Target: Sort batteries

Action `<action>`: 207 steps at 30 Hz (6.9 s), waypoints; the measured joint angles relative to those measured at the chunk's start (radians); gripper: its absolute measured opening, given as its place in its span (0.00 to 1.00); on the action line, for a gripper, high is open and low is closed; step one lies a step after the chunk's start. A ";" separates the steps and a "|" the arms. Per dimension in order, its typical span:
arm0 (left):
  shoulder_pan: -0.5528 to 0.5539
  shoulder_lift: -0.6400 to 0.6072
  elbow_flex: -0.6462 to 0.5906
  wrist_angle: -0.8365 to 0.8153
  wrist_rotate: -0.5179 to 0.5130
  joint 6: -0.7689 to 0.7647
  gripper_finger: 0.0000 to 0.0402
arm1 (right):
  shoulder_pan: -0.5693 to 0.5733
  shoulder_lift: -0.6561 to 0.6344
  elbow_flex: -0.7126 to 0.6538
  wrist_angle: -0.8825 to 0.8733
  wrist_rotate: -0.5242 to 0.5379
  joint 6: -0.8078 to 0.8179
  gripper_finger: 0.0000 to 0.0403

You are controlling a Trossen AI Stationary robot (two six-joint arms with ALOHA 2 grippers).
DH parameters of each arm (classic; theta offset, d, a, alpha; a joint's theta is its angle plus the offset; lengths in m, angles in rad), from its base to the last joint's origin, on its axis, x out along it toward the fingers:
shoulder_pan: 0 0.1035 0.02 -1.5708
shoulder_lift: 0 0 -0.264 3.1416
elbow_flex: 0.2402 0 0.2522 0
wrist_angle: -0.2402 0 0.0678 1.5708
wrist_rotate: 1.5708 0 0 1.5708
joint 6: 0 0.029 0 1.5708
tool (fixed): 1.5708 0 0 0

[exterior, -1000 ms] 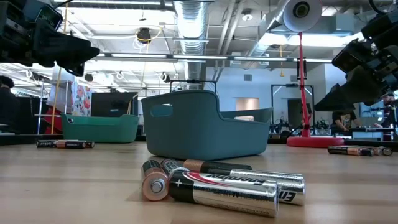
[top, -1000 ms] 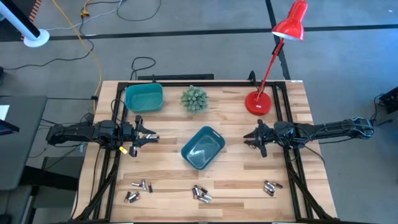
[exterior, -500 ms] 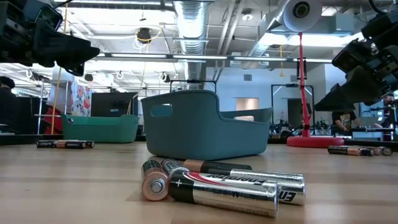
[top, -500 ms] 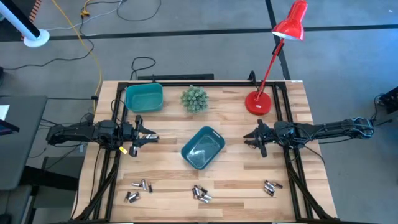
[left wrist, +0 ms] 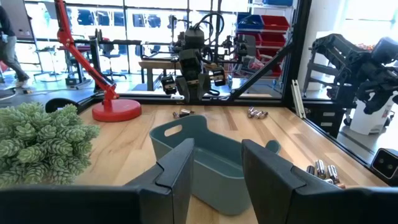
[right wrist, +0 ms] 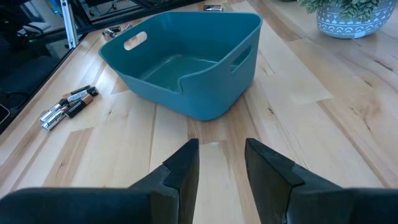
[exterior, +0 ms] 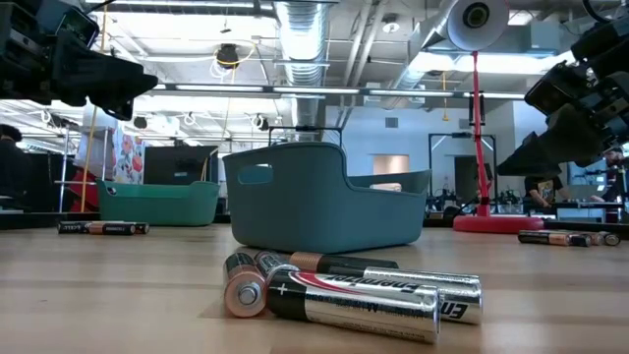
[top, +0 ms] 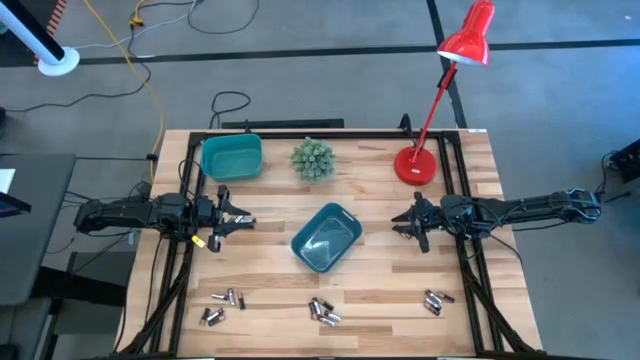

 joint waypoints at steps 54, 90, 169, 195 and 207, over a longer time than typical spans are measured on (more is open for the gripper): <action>0.000 0.000 0.000 0.000 0.000 0.000 0.32 | 0.062 0.248 0.602 -0.335 0.096 0.001 0.37; 0.000 0.000 0.000 0.000 0.000 0.000 0.32 | -0.093 1.510 1.527 -0.983 0.050 0.291 0.58; 0.000 0.000 0.000 0.000 0.000 0.000 0.32 | -0.313 1.452 1.315 -0.999 -0.109 -0.559 0.19; 0.000 0.000 0.000 0.000 0.000 0.000 0.32 | -0.271 1.315 1.655 -1.343 -0.098 -0.036 0.48; 0.000 0.000 0.000 0.001 0.000 0.000 0.32 | 0.161 0.986 1.641 -1.244 0.399 0.536 0.38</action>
